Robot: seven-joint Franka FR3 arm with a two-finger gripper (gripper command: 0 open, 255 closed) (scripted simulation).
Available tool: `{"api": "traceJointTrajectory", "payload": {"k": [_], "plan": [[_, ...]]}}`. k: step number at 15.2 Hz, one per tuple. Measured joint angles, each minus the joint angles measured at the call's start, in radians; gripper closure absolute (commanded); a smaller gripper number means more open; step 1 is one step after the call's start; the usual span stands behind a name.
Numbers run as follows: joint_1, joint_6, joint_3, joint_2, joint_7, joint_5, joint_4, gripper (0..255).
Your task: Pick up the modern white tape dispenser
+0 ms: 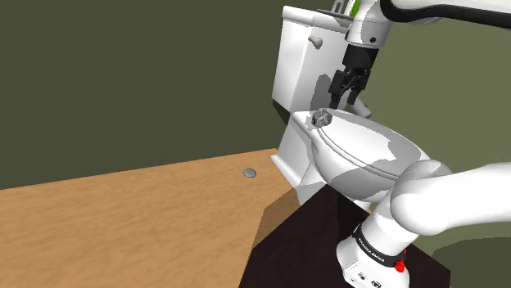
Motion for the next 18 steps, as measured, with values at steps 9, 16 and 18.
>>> {"api": "traceJointTrajectory", "payload": {"k": [9, 16, 18], "plan": [[0.035, 0.092, -0.165, 0.104, -0.359, -0.174, -0.007, 0], [0.076, 0.238, -0.32, 0.281, -0.706, -0.309, 0.04, 0], [0.09, 0.284, -0.361, 0.343, -0.804, -0.333, 0.066, 0]]}}
